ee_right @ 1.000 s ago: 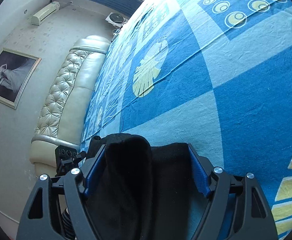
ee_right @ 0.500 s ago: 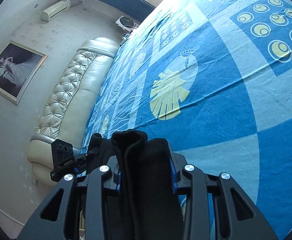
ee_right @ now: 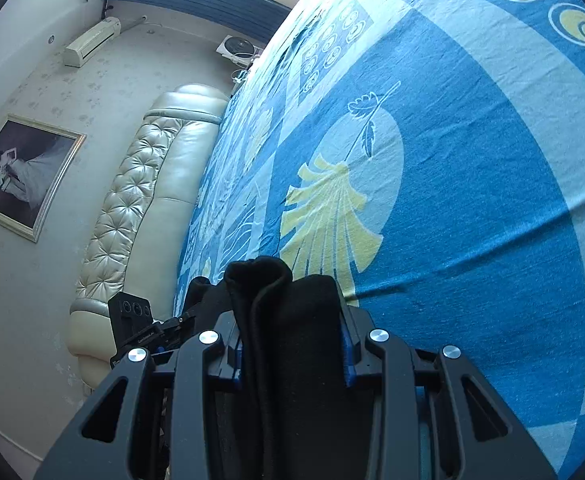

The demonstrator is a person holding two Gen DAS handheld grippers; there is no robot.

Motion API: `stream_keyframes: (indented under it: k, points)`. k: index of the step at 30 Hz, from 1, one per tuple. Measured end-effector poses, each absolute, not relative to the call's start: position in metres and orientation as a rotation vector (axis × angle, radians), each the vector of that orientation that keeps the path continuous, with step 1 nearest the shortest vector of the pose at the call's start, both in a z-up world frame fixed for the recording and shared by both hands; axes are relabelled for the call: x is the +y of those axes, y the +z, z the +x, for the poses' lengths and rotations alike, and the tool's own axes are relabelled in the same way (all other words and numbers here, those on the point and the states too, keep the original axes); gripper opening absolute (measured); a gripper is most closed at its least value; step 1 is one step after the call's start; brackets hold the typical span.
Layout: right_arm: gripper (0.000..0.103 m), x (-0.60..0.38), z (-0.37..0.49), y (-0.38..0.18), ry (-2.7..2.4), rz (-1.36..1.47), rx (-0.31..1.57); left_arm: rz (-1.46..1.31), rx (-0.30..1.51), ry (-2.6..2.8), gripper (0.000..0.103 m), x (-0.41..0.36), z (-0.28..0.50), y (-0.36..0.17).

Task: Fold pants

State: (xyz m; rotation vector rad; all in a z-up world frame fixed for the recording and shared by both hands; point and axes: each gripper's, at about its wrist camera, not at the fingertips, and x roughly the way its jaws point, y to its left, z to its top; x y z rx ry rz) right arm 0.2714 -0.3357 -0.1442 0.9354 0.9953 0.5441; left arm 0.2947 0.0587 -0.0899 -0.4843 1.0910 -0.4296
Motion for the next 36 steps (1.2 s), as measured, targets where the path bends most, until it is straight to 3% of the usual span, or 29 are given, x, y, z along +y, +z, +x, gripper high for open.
stream_keyframes:
  k: [8,11,14,15,25,34,35,36]
  points:
    - [0.038,-0.335,0.271,-0.144,0.548,0.949,0.995,-0.507,1.082,-0.442,0.031,0.062,0.295,-0.093]
    - [0.053,-0.337,0.263,-0.137,0.56,0.952,0.986,-0.488,1.062,-0.44,0.05,0.064,0.287,-0.09]
    - [0.07,-0.342,0.243,-0.127,0.568,0.96,0.981,-0.522,1.05,-0.47,0.064,0.073,0.268,-0.088]
    - [0.072,-0.346,0.234,-0.124,0.561,0.967,0.976,-0.543,1.049,-0.474,0.067,0.077,0.259,-0.088]
    - [0.078,-0.357,0.147,-0.122,0.514,1.014,1.006,-0.81,1.077,-0.516,0.075,0.102,0.154,-0.105]
    - [0.083,-0.325,0.154,-0.125,0.525,0.986,1.038,-0.911,1.062,-0.547,0.075,0.085,0.142,-0.111]
    - [0.082,-0.322,0.155,-0.125,0.526,0.969,1.047,-0.9,1.061,-0.538,0.072,0.081,0.141,-0.112]
    - [0.074,-0.321,0.155,-0.126,0.515,0.952,1.061,-0.884,1.066,-0.519,0.059,0.078,0.141,-0.112]
